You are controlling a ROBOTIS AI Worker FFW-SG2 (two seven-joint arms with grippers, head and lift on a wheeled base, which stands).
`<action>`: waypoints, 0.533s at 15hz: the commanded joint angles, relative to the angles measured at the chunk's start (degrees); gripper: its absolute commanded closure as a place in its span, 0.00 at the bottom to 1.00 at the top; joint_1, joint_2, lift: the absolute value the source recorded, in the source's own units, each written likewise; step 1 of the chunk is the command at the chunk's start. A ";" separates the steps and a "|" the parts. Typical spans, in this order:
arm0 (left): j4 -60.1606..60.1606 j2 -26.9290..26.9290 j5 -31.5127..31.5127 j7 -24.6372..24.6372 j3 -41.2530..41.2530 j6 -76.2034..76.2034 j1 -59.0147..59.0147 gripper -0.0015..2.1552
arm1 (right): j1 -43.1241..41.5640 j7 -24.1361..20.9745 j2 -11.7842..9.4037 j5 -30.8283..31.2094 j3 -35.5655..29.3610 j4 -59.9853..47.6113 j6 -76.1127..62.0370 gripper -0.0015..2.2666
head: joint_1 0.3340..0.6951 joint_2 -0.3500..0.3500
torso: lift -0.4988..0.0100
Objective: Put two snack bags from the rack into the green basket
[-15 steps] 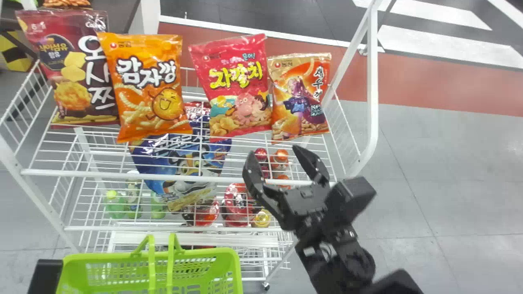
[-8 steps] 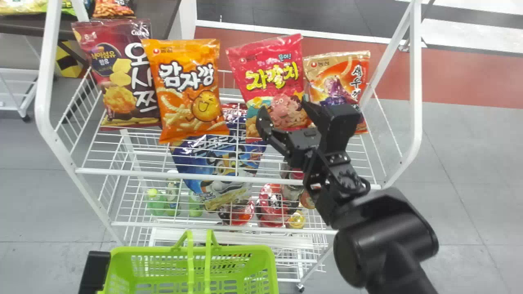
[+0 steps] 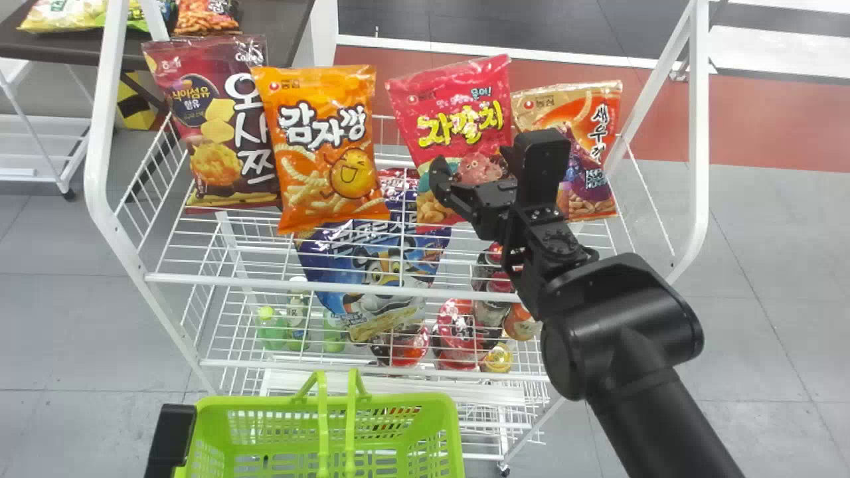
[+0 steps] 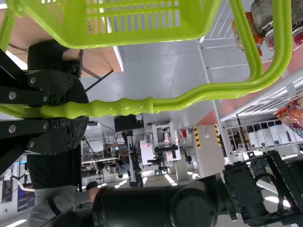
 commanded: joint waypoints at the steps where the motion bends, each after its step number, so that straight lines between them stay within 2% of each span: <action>1: 0.26 0.00 -0.16 0.00 -0.02 0.00 -0.19 0.99 | -2.62 0.06 0.54 -0.20 0.16 4.03 0.05 0.06 | 1.00 0.34 | 0.97; 4: 0.96 0.00 -0.16 0.26 -0.02 0.00 -1.07 0.99 | -5.87 0.94 0.63 -0.38 0.16 7.64 1.46 0.06 | 1.00 0.33 | 0.97; 8: 1.75 0.00 -0.34 0.53 -0.19 0.00 -1.51 0.99 | -7.89 3.31 2.12 -0.56 0.51 9.22 4.80 0.19 | 1.00 0.34 | 0.97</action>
